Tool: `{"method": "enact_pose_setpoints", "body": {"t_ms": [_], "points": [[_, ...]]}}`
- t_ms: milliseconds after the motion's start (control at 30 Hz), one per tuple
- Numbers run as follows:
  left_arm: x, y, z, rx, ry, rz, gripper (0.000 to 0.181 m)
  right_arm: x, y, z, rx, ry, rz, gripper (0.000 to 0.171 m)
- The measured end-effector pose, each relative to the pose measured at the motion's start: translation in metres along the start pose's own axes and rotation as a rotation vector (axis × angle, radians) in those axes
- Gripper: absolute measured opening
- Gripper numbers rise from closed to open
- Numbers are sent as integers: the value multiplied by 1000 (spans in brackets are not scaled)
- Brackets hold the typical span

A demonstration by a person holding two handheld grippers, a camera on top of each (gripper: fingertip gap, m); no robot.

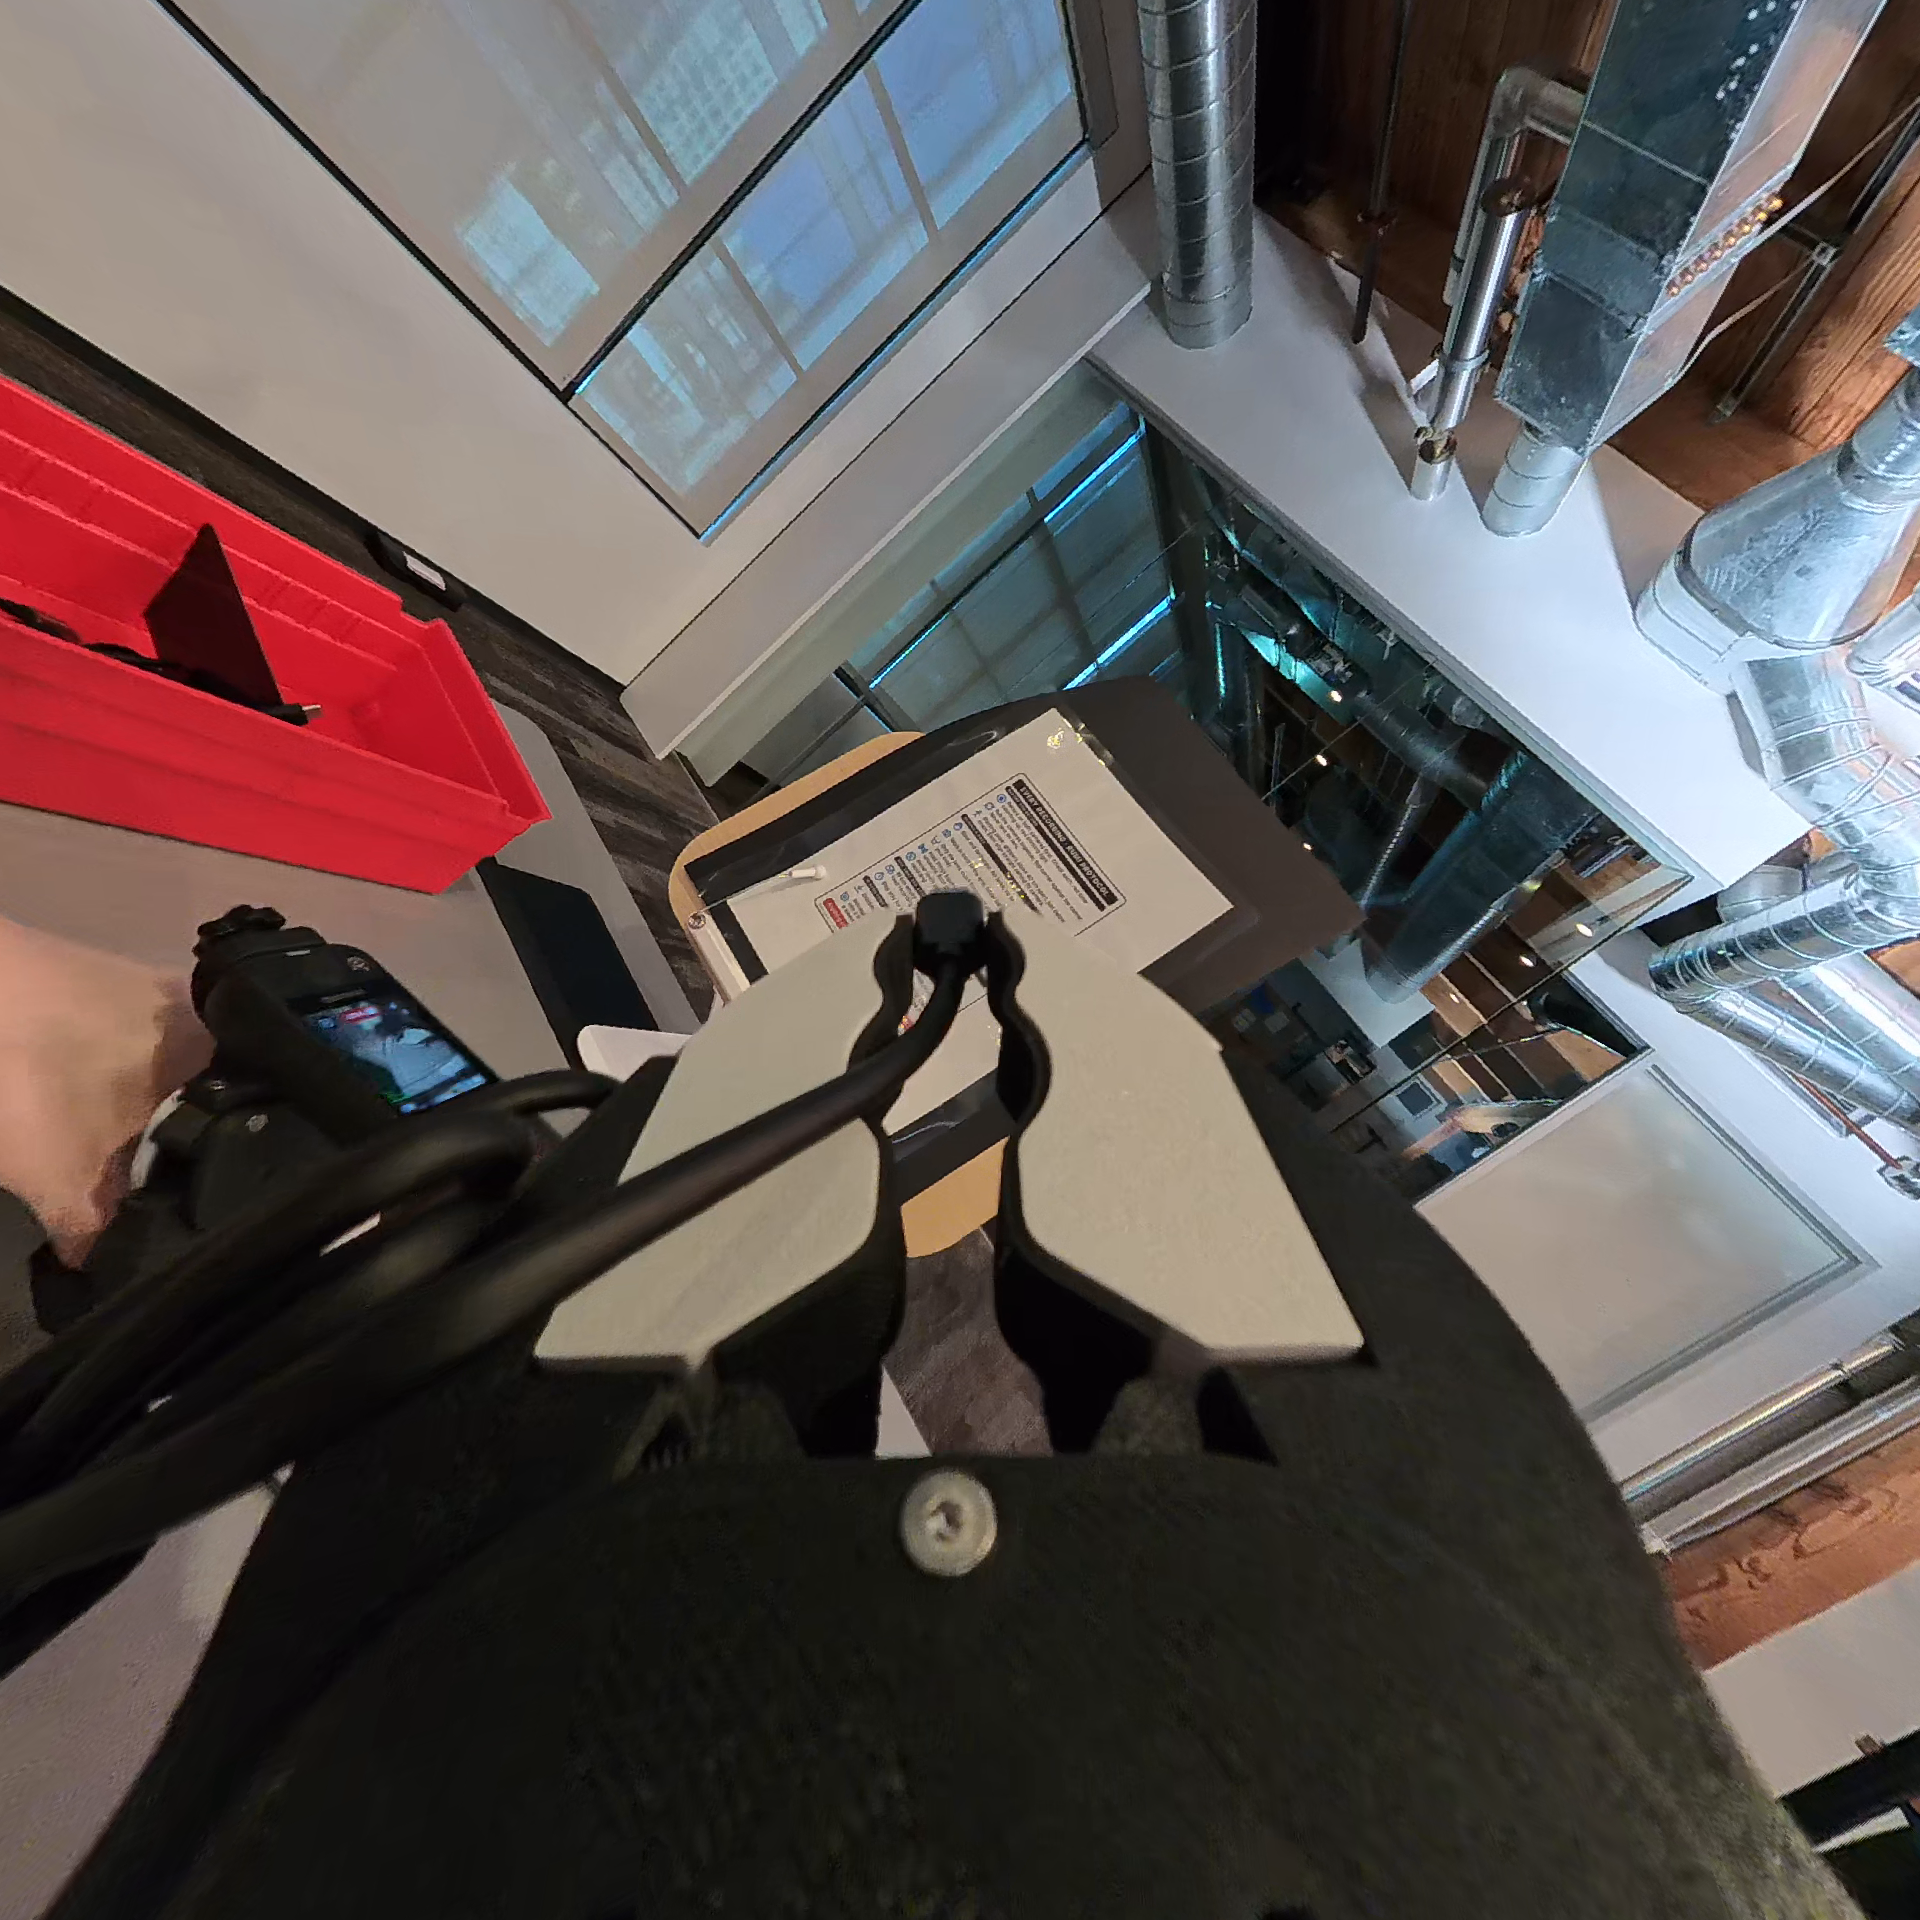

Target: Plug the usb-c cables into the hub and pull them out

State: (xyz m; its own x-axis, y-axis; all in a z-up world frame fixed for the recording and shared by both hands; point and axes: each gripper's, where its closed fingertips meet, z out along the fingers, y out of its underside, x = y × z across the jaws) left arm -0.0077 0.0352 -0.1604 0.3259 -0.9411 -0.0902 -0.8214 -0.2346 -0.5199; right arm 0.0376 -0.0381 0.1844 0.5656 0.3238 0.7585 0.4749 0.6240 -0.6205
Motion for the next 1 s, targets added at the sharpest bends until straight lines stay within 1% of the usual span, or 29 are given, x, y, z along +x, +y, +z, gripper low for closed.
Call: {"method": "enact_pose_setpoints", "body": {"t_ms": [33,167,267,367,433,567,667,800,867,1000], "points": [[-1,0,-1,-12,-24,20,22,1,0,-1,4,4,1,14],[-2,0,-1,-35,-66,62,22,4,-3,-4,21,9,10,14],[-4,-1,-2,7,-94,87,25,3,-5,-4,28,7,10,14],[-2,-2,-2,67,-98,144,22,2,-6,-4,27,3,4,14],[-2,-2,-2,57,-80,130,22,1,-6,-3,26,0,6,14],[-2,-1,-3,31,28,6,21,0,-3,-1,11,-4,2,14],[-5,-9,-15,133,108,-106,21,-1,0,1,-3,-5,-3,14],[-5,-22,-39,271,280,-281,21,-2,4,3,-26,-5,-9,14],[-3,-26,-49,317,380,-375,21,0,8,3,-43,1,-12,13],[-2,-33,-64,379,477,-463,21,2,12,1,-49,4,0,13]]}}
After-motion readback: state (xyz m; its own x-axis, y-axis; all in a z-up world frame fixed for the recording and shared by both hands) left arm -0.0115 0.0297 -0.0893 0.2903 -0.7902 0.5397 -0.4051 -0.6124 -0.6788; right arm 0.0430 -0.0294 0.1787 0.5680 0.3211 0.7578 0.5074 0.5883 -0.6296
